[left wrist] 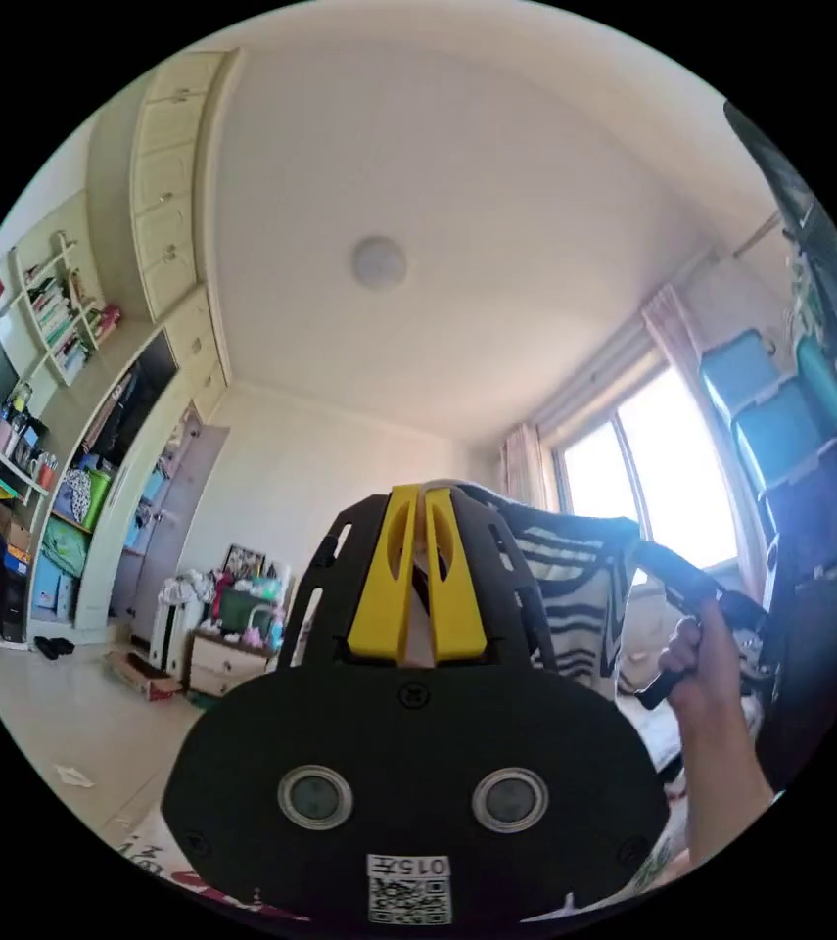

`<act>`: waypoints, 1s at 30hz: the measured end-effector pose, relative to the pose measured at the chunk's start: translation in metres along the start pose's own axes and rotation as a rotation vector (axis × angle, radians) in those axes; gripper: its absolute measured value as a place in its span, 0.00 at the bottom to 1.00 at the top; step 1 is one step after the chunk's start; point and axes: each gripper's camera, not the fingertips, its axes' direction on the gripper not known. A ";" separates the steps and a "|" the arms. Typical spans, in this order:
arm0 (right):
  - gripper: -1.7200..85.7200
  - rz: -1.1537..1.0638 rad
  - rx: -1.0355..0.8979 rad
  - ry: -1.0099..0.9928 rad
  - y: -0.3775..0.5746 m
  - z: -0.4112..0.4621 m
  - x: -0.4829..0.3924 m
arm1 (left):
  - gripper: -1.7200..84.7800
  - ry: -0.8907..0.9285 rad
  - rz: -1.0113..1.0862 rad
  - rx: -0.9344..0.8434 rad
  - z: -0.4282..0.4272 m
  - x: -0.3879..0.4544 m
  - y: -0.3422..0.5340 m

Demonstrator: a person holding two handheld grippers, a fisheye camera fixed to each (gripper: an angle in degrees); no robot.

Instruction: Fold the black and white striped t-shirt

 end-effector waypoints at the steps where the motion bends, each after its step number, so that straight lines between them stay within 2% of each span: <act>1: 0.03 -0.034 0.090 0.023 -0.018 -0.011 -0.017 | 0.01 0.006 -0.008 0.098 -0.015 0.011 -0.017; 5: 0.03 -0.178 0.309 0.073 -0.068 -0.035 -0.062 | 0.01 -0.050 0.124 0.376 -0.060 0.056 -0.069; 7: 0.03 -0.240 0.357 0.089 -0.085 -0.036 -0.073 | 0.01 -0.059 0.183 0.451 -0.068 0.067 -0.085; 12: 0.03 -0.279 0.331 0.043 -0.115 0.001 -0.068 | 0.01 -0.055 0.284 0.452 -0.046 0.067 -0.117; 15: 0.03 -0.253 0.260 0.051 -0.109 0.046 -0.051 | 0.01 -0.076 0.314 0.384 -0.010 0.060 -0.114; 18: 0.03 -0.200 0.127 0.075 -0.076 0.111 -0.023 | 0.01 -0.130 0.337 0.281 0.041 0.048 -0.085; 24: 0.04 -0.128 -0.264 0.152 0.065 0.277 0.060 | 0.01 -0.217 0.358 -0.092 0.184 0.001 0.026; 26: 0.05 -0.139 -0.544 0.191 0.140 0.347 0.099 | 0.02 -0.254 0.389 -0.288 0.253 -0.024 0.092; 27: 0.06 -0.136 -0.624 0.189 0.160 0.361 0.108 | 0.03 -0.255 0.399 -0.341 0.270 -0.031 0.111; 29: 0.08 -0.135 -1.042 0.167 0.241 0.404 0.142 | 0.07 -0.273 0.479 -0.639 0.326 -0.061 0.192; 30: 0.09 -0.119 -1.100 0.191 0.253 0.406 0.150 | 0.10 -0.273 0.523 -0.738 0.336 -0.067 0.210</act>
